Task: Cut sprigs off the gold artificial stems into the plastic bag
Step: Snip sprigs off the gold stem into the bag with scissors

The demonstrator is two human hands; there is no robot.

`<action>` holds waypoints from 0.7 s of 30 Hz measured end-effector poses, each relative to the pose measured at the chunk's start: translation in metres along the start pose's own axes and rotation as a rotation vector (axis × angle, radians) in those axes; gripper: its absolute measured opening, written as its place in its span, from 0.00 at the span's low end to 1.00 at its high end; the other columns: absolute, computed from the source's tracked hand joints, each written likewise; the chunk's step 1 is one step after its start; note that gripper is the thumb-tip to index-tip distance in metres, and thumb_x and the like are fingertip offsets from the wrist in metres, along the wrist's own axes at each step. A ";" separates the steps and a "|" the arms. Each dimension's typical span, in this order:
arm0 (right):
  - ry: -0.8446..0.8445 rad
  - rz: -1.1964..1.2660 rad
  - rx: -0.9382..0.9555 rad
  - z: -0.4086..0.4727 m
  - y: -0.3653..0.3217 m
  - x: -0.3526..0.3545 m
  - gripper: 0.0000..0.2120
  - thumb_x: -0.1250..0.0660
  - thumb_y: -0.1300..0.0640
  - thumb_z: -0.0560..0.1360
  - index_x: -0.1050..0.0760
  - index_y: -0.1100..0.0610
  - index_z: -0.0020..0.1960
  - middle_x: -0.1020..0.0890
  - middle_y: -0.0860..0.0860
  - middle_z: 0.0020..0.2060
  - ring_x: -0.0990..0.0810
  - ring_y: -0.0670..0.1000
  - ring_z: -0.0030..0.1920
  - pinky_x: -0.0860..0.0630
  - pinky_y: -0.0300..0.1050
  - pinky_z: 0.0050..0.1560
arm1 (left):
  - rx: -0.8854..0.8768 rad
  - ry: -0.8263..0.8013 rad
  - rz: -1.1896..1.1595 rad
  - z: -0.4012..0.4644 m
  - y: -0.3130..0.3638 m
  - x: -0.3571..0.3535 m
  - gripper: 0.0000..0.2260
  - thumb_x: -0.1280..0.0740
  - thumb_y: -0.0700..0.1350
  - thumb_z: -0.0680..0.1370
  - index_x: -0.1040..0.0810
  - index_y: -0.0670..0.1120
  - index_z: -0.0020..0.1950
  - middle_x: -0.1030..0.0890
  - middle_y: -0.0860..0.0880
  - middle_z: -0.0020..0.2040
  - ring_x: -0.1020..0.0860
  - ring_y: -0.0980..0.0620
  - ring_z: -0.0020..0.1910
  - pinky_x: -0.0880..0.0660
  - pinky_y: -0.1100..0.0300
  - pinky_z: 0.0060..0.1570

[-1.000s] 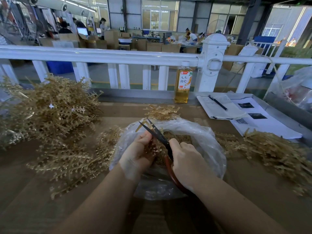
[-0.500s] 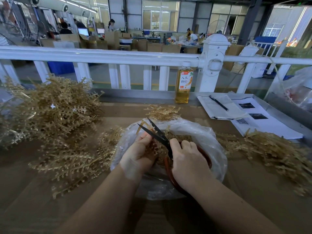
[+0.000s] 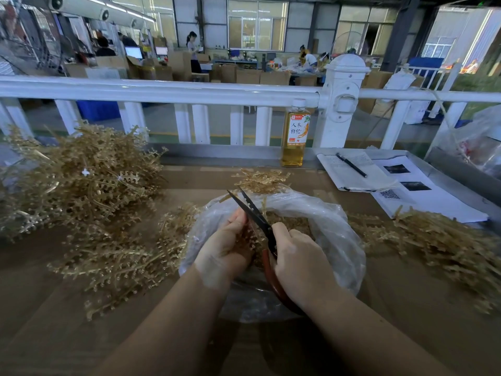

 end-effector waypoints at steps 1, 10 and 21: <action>-0.006 -0.004 0.000 0.000 0.000 0.000 0.07 0.43 0.55 0.80 0.32 0.56 0.56 0.24 0.53 0.42 0.23 0.55 0.46 0.36 0.40 0.41 | 0.003 0.003 -0.006 -0.001 0.000 0.000 0.27 0.44 0.40 0.81 0.18 0.45 0.25 0.20 0.47 0.27 0.20 0.51 0.25 0.23 0.60 0.26; -0.054 -0.027 -0.007 0.002 0.002 -0.002 0.04 0.45 0.55 0.81 0.34 0.54 0.54 0.26 0.49 0.39 0.22 0.51 0.42 0.36 0.38 0.38 | 0.078 0.073 -0.019 -0.004 -0.005 0.003 0.10 0.40 0.41 0.80 0.22 0.44 0.41 0.19 0.47 0.31 0.20 0.50 0.29 0.21 0.58 0.27; -0.059 -0.040 -0.002 -0.001 0.008 -0.002 0.05 0.45 0.53 0.82 0.33 0.53 0.54 0.27 0.46 0.35 0.28 0.47 0.35 0.33 0.36 0.35 | 0.075 0.044 0.077 -0.011 -0.004 -0.004 0.11 0.42 0.41 0.81 0.24 0.43 0.42 0.19 0.44 0.32 0.19 0.48 0.30 0.22 0.58 0.29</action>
Point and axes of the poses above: each hand's wrist, its own z-axis towards the middle knuckle, its own x-axis out of the back of the hand, y = z × x, the point moved 8 cm from there along z, towards the middle knuckle
